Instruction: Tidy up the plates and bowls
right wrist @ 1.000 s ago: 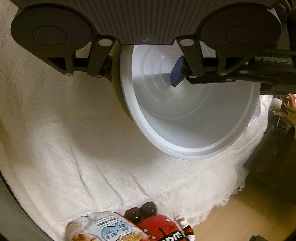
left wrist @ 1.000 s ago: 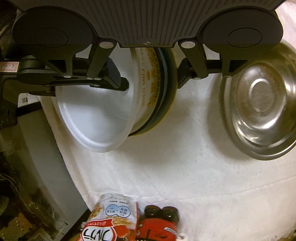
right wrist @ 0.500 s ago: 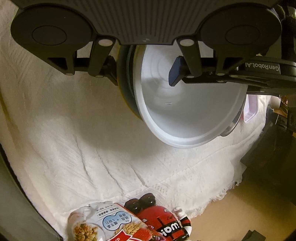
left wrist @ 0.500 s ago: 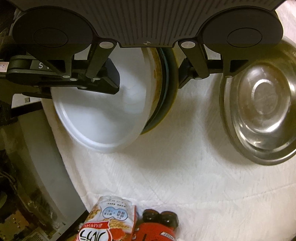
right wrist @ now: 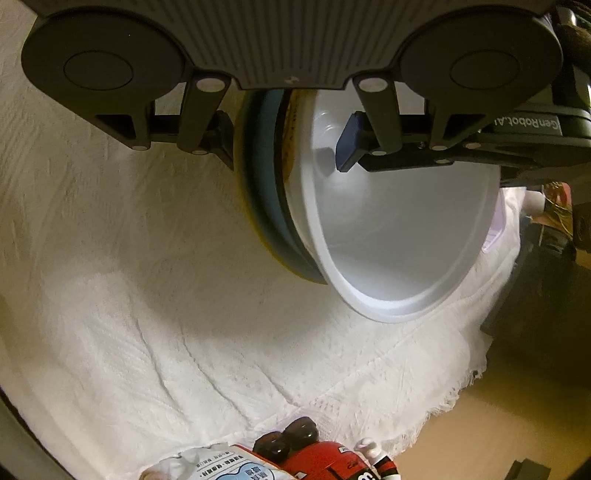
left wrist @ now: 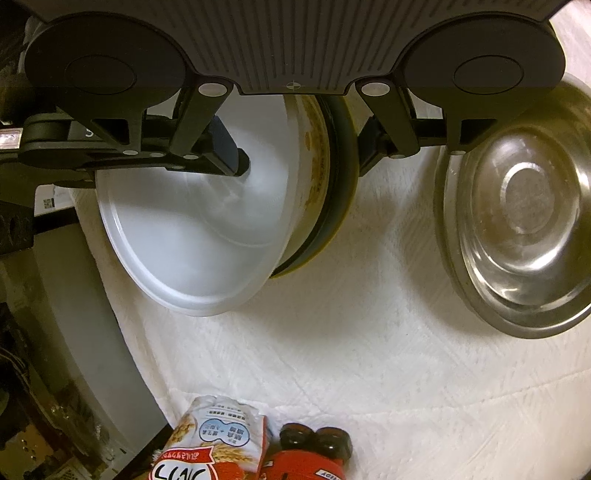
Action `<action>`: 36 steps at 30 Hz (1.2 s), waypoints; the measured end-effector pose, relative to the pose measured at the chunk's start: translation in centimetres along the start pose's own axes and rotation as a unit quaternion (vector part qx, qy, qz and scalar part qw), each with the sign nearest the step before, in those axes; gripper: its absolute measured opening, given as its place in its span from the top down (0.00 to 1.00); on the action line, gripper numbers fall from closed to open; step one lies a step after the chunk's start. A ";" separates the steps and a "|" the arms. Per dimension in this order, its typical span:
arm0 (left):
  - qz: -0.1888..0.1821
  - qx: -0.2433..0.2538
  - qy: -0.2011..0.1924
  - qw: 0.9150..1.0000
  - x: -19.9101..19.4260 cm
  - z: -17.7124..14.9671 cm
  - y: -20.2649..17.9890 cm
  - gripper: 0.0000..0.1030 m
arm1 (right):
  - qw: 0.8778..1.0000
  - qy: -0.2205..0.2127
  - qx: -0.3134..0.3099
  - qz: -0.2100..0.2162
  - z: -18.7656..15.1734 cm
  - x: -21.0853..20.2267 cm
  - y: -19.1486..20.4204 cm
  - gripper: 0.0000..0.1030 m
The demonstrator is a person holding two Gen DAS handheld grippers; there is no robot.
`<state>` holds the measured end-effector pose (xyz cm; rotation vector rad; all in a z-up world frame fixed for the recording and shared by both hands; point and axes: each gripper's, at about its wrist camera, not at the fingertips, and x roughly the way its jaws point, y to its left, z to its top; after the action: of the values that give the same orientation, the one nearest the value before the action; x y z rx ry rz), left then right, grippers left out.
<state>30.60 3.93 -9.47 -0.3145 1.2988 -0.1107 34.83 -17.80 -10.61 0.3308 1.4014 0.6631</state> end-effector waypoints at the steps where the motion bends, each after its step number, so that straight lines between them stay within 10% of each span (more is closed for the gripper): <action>1: 0.000 -0.001 0.001 1.000 0.0 0.0 0.0 0.30 | 1.000 0.000 0.001 0.000 0.0 0.0 0.1 0.48; 36: -0.024 -0.021 0.006 0.999 -1.4 -0.6 0.1 0.30 | 1.000 0.016 0.010 -0.021 0.7 -0.5 1.2 0.48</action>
<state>29.68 4.32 -8.31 -0.3814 1.3065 -0.1274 35.18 -17.06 -9.42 0.3065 1.4425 0.6230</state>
